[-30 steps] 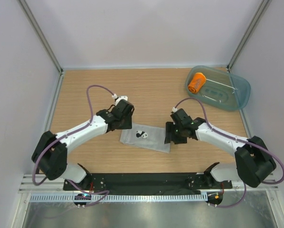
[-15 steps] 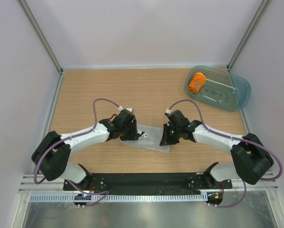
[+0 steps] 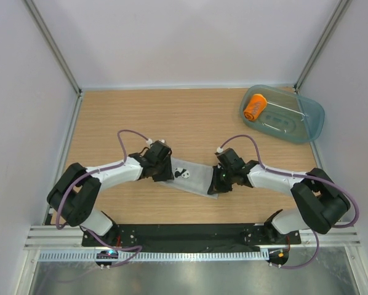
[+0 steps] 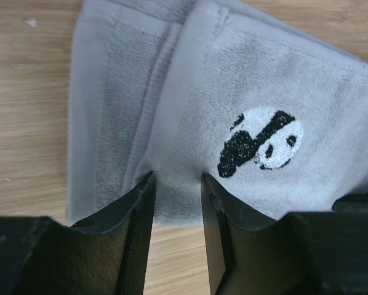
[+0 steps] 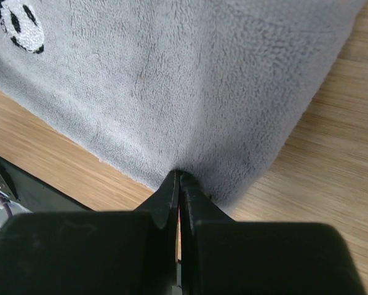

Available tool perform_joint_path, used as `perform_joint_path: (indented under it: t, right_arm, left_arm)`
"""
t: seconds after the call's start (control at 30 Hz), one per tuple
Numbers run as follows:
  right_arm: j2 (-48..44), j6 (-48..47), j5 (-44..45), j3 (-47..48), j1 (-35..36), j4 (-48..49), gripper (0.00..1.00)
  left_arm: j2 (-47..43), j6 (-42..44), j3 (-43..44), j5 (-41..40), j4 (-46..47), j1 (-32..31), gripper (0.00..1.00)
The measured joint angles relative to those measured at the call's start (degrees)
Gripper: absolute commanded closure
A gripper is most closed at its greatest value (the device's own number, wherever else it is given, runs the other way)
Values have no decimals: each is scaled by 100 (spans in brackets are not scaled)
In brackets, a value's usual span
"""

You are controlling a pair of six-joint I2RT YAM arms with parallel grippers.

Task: Roll the towels
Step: Fold the towel

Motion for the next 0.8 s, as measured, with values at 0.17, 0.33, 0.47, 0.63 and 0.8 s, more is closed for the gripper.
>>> perform_joint_path:
  t: [0.17,0.33,0.47,0.63,0.8]
  right_arm:
    - [-61,7,81,-24,20,7,94]
    - [-260,-160,168,122,24,-411,77]
    - [-389,-398,291,699,24,-929,75]
    - [-254,-597,354,1720,-22,-1025,76]
    - [560,-693,363,2337,-179,-876,78]
  left_arm:
    - [-33,33,2,-229,-24,98,63]
    - [-52,201,50,-529,-164,122,62]
    - [-55,354,208,-885,-566,153,59]
    - [-190,461,608,-1224,-1156,0,52]
    - [-632,461,852,-1346,-1373,-166,51]
